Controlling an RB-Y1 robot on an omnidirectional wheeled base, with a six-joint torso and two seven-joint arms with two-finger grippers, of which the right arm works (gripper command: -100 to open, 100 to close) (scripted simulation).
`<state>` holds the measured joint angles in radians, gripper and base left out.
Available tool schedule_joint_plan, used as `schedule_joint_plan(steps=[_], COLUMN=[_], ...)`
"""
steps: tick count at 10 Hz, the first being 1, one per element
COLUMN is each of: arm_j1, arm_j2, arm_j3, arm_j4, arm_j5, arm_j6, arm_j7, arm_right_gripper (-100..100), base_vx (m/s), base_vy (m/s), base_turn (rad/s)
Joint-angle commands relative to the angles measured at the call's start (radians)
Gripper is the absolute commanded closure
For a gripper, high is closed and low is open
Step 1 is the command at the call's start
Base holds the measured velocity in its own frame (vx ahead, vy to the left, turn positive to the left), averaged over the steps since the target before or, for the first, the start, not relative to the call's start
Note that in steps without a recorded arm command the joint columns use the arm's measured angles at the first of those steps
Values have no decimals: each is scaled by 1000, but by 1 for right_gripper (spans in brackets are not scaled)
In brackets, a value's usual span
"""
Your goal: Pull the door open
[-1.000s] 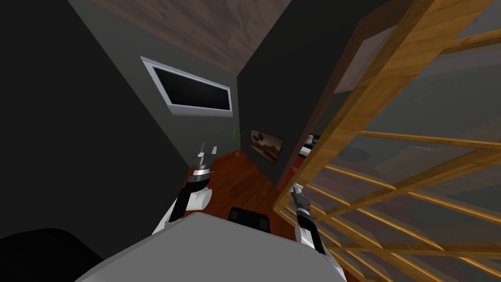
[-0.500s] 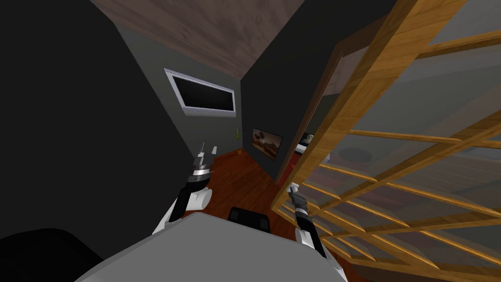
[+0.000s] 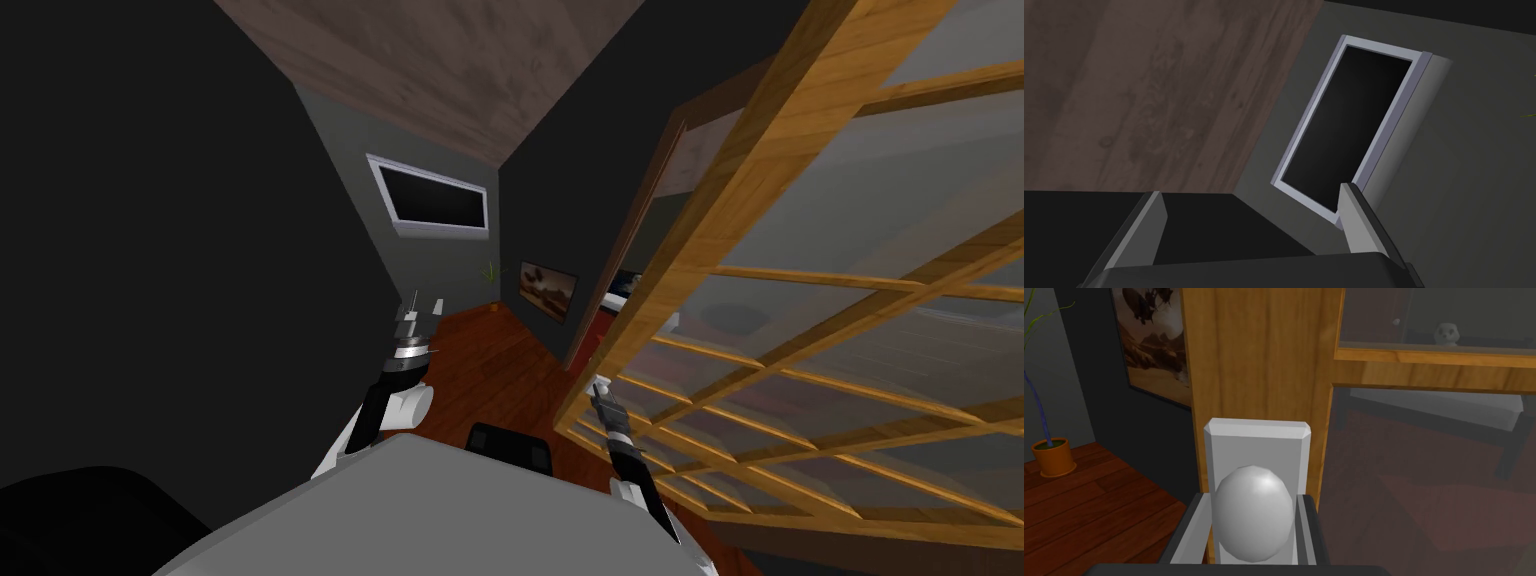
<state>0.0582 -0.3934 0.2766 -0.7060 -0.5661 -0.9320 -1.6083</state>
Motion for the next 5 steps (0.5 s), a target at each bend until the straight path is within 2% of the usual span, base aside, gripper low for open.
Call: schedule_joint_plan(steps=[1, 4, 5], arm_j1=[11, 30, 27], arm_j2=[-13, -40, -33], arm_j3=[22, 55, 49], arm_j4=[-3, -12, -11], arm_j5=[10, 27, 24], arm_j6=[-16, -40, -31], arm_j7=[-22, -57, -48], arm_right_gripper=[100, 100, 100], base_vx=[-230, -223, -97], base_vy=[-24, -39, -19], base_turn=[83, 85, 28])
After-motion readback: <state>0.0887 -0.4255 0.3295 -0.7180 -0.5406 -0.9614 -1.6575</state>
